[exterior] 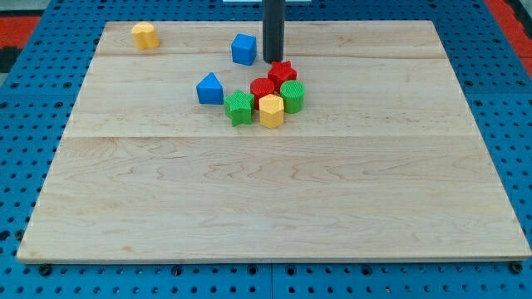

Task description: Place the blue cube above the red star

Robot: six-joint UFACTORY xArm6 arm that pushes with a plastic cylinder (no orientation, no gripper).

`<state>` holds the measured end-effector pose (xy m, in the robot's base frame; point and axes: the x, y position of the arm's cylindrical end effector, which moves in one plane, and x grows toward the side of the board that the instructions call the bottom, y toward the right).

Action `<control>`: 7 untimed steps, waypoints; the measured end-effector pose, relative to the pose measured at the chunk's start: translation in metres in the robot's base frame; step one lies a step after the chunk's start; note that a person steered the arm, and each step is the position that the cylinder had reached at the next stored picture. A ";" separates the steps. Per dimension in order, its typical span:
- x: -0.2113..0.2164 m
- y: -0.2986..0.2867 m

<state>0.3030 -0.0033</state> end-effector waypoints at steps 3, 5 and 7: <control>-0.045 -0.033; -0.042 -0.074; -0.094 -0.032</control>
<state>0.2088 -0.0351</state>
